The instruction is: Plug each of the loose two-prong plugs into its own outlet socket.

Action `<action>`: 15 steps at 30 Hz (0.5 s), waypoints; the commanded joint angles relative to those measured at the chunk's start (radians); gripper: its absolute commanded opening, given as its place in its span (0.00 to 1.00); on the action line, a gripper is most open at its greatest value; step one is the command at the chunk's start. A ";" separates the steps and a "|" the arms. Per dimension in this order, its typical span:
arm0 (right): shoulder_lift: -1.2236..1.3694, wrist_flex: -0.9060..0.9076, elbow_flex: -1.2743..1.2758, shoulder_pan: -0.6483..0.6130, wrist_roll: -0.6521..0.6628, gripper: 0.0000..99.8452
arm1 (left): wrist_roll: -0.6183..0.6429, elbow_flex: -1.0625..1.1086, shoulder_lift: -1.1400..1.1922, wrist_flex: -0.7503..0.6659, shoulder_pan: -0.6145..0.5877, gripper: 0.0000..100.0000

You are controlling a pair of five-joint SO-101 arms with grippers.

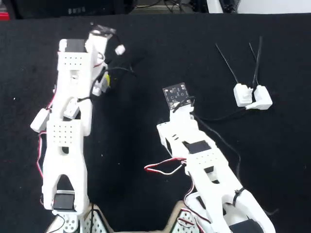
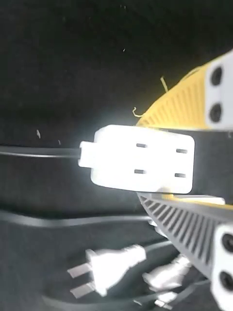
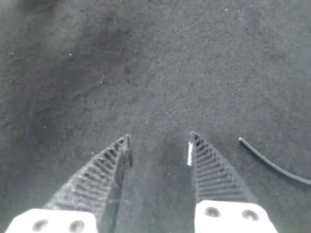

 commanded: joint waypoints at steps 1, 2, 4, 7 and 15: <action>-0.038 -0.026 -0.015 0.028 0.002 0.17 | 0.091 0.240 -0.264 0.012 -0.045 0.03; -0.038 -0.026 -0.015 0.028 0.002 0.17 | 0.089 0.332 -0.321 0.012 -0.047 0.03; -0.038 -0.026 -0.015 0.028 0.002 0.17 | 0.089 0.519 -0.454 0.011 -0.054 0.03; -0.038 -0.026 -0.015 0.028 0.002 0.17 | 0.087 0.786 -0.666 -0.017 -0.058 0.03; -0.038 -0.026 -0.015 0.028 0.002 0.17 | 0.087 1.650 -1.158 -0.430 -0.053 0.03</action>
